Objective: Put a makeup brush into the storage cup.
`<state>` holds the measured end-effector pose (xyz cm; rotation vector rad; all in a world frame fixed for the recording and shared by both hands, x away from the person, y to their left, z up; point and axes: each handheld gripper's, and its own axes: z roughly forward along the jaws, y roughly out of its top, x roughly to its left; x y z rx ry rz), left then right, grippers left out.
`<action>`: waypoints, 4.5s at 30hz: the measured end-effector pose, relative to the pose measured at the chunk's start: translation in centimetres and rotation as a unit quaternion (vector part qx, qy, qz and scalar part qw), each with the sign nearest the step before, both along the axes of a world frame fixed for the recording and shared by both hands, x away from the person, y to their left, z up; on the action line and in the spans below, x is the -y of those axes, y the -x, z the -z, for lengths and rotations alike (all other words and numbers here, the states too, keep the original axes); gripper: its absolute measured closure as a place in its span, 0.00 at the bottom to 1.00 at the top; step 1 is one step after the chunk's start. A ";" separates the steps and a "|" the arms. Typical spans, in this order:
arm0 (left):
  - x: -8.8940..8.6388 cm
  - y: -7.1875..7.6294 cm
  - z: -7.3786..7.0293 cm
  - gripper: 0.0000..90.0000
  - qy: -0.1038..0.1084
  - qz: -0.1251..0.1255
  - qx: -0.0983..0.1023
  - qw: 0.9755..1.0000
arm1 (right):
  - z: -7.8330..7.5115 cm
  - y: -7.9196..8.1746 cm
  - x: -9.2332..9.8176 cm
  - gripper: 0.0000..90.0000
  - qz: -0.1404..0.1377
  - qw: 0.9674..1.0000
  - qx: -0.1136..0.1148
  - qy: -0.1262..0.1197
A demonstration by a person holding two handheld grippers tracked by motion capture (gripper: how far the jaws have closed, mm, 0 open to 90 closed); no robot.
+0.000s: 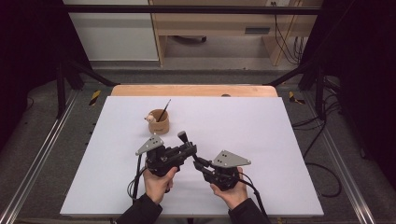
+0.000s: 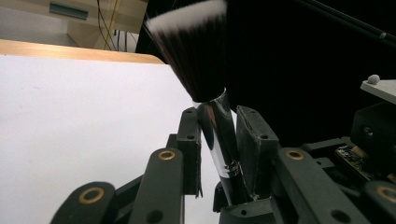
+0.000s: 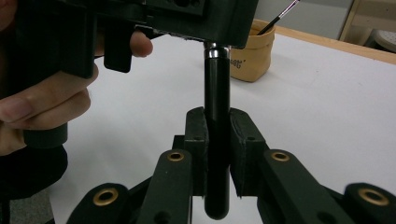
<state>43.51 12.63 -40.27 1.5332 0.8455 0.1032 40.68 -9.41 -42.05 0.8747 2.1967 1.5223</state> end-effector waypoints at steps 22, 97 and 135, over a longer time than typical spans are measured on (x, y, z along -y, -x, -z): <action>0.3 0.7 -0.4 0.85 -0.011 0.009 0.028 1.000 | 0.1 0.2 -0.4 0.76 -0.007 1.000 0.004 -0.006; -9.4 -1.5 -4.8 0.85 -0.115 -0.091 0.061 0.987 | -0.6 0.0 14.7 0.06 0.165 0.986 -0.003 -0.007; -8.0 -5.9 -7.0 0.85 -0.163 -0.107 0.073 0.978 | -0.5 0.0 14.8 0.05 0.175 0.985 -0.001 -0.002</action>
